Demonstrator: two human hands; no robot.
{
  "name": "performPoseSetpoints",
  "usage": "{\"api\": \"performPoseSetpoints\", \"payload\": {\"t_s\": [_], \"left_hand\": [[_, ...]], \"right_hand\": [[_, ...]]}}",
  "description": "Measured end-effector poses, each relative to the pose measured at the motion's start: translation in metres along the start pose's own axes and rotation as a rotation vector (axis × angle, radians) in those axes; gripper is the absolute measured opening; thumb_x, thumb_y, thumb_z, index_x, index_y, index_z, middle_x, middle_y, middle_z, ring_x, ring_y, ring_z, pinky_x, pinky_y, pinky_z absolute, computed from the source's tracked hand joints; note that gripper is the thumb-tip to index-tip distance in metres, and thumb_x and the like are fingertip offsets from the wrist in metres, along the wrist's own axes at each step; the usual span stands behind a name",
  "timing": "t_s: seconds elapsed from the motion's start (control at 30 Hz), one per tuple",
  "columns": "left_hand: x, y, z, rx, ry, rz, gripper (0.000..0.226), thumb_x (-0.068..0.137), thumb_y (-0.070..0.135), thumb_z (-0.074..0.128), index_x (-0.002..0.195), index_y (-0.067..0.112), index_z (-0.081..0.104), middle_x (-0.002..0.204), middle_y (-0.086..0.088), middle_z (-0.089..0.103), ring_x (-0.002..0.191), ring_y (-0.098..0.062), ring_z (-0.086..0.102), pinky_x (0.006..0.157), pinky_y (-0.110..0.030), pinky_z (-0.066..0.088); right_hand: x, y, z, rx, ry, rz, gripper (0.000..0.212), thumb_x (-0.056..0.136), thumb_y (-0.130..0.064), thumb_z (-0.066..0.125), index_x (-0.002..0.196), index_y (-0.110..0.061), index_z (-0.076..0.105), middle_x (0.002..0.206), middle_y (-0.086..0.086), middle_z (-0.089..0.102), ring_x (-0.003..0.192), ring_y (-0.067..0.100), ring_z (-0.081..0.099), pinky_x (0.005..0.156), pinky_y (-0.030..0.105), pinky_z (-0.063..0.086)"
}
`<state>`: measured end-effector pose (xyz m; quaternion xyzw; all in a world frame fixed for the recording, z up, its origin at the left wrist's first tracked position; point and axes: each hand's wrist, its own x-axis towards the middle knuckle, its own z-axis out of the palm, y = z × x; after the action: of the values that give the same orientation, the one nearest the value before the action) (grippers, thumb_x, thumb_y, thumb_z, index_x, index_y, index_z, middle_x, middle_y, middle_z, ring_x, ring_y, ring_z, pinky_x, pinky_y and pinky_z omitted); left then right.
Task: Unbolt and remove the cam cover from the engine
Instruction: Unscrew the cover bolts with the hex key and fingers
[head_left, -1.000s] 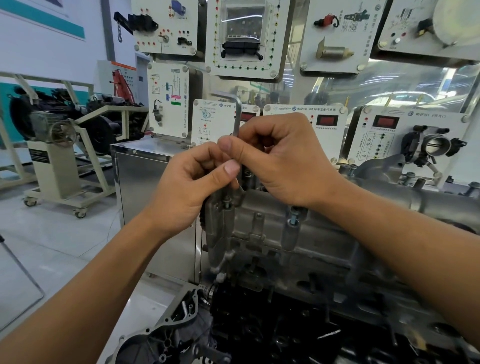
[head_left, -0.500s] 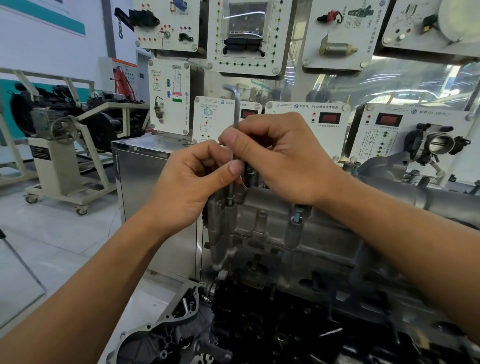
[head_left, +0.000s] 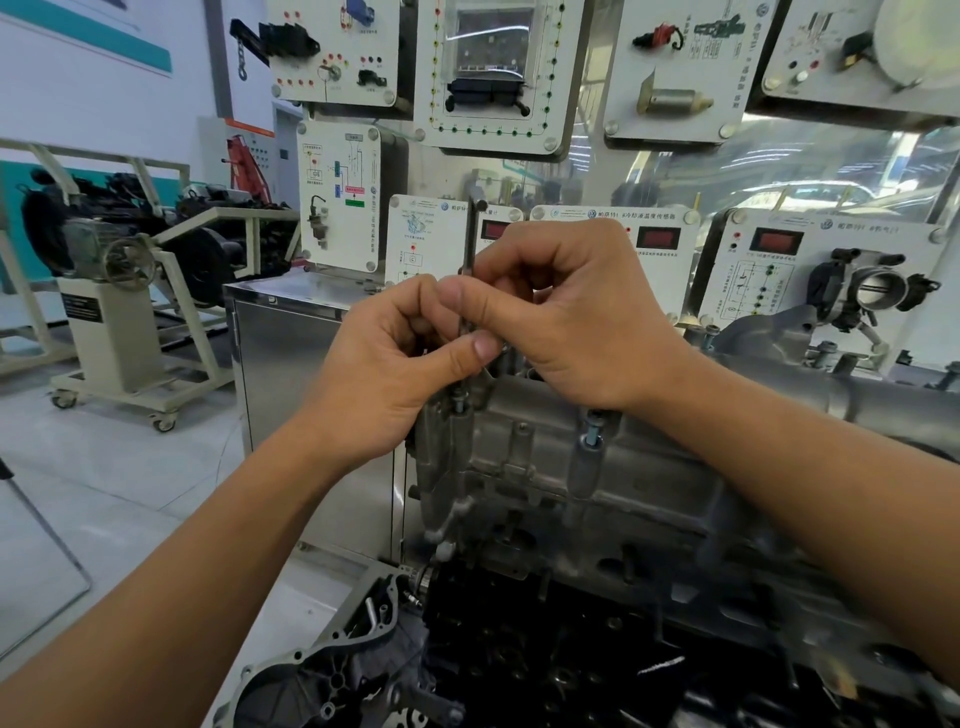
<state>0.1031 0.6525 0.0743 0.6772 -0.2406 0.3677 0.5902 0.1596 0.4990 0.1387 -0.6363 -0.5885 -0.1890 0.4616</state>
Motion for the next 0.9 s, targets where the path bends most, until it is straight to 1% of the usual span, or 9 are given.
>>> {"api": "performPoseSetpoints", "payload": {"t_s": [0.13, 0.23, 0.3, 0.43, 0.57, 0.67, 0.73, 0.83, 0.9], "left_hand": [[0.0, -0.002, -0.002, -0.021, 0.0, -0.034, 0.056, 0.077, 0.023, 0.081, 0.099, -0.02, 0.052, 0.072, 0.001, 0.066, 0.069, -0.01, 0.063, 0.068, -0.022, 0.055], [-0.001, 0.003, -0.003, -0.016, -0.032, -0.082, 0.05, 0.079, 0.039, 0.078, 0.099, -0.004, 0.061, 0.075, 0.0, 0.068, 0.073, -0.017, 0.064, 0.071, -0.03, 0.055], [-0.002, 0.004, -0.007, -0.009, -0.054, -0.094, 0.037, 0.084, 0.039, 0.073, 0.1, 0.006, 0.066, 0.081, -0.005, 0.069, 0.081, -0.025, 0.065, 0.078, -0.037, 0.055], [-0.002, 0.0, -0.012, -0.028, -0.036, -0.115, 0.028, 0.087, 0.025, 0.062, 0.101, 0.003, 0.07, 0.094, -0.022, 0.07, 0.095, -0.038, 0.066, 0.09, -0.045, 0.055], [-0.002, -0.001, -0.011, -0.039, -0.042, -0.12, 0.02, 0.085, 0.027, 0.076, 0.092, 0.009, 0.07, 0.083, -0.008, 0.072, 0.082, -0.024, 0.069, 0.08, -0.035, 0.057], [-0.001, -0.002, -0.007, -0.053, -0.005, -0.106, 0.042, 0.08, 0.028, 0.078, 0.093, -0.007, 0.058, 0.076, -0.006, 0.068, 0.073, -0.018, 0.066, 0.072, -0.029, 0.057], [0.0, -0.004, -0.005, -0.03, 0.011, -0.069, 0.046, 0.078, 0.024, 0.074, 0.097, -0.014, 0.055, 0.077, -0.014, 0.065, 0.073, -0.02, 0.063, 0.072, -0.029, 0.056], [0.0, -0.002, -0.001, 0.028, 0.008, -0.014, 0.049, 0.075, 0.024, 0.082, 0.099, -0.012, 0.058, 0.084, -0.038, 0.057, 0.078, -0.028, 0.059, 0.073, -0.026, 0.056], [0.0, 0.0, 0.0, 0.05, 0.018, -0.005, 0.053, 0.073, 0.028, 0.076, 0.099, -0.014, 0.058, 0.088, -0.043, 0.053, 0.08, -0.03, 0.058, 0.073, -0.026, 0.056]], "right_hand": [[0.0, 0.001, -0.001, -0.017, -0.015, -0.027, 0.019, 0.087, -0.017, 0.076, 0.071, -0.013, 0.067, 0.061, 0.012, 0.061, 0.054, 0.01, 0.046, 0.051, 0.029, 0.04], [0.0, 0.002, 0.0, -0.011, -0.038, -0.035, 0.02, 0.09, -0.014, 0.072, 0.074, -0.002, 0.07, 0.059, 0.008, 0.063, 0.052, 0.006, 0.05, 0.052, 0.02, 0.04], [0.0, 0.003, 0.0, 0.002, -0.058, -0.043, 0.022, 0.093, -0.011, 0.068, 0.076, 0.002, 0.07, 0.06, 0.01, 0.063, 0.051, 0.008, 0.054, 0.054, 0.017, 0.041], [0.001, 0.006, 0.0, 0.01, -0.111, -0.046, 0.03, 0.099, -0.01, 0.058, 0.078, 0.01, 0.067, 0.064, 0.019, 0.064, 0.057, 0.03, 0.062, 0.056, 0.04, 0.049], [0.002, 0.007, 0.0, 0.002, -0.124, -0.025, 0.03, 0.099, -0.013, 0.055, 0.086, 0.011, 0.07, 0.073, 0.023, 0.067, 0.069, 0.038, 0.063, 0.062, 0.047, 0.05], [0.002, 0.005, 0.0, -0.015, -0.108, -0.035, 0.021, 0.095, -0.018, 0.064, 0.086, -0.004, 0.076, 0.068, 0.009, 0.069, 0.061, 0.019, 0.061, 0.056, 0.031, 0.049], [0.002, 0.003, 0.001, -0.022, -0.089, -0.037, 0.018, 0.092, -0.02, 0.07, 0.081, -0.006, 0.075, 0.063, 0.008, 0.066, 0.054, 0.016, 0.054, 0.05, 0.028, 0.043], [0.002, 0.002, 0.001, -0.03, -0.057, -0.043, 0.024, 0.088, -0.021, 0.075, 0.069, -0.007, 0.071, 0.059, 0.015, 0.062, 0.051, 0.021, 0.048, 0.049, 0.034, 0.04], [0.002, 0.002, 0.0, -0.029, -0.04, -0.038, 0.029, 0.087, -0.021, 0.075, 0.068, 0.0, 0.07, 0.059, 0.019, 0.061, 0.053, 0.027, 0.048, 0.049, 0.037, 0.039]]}}
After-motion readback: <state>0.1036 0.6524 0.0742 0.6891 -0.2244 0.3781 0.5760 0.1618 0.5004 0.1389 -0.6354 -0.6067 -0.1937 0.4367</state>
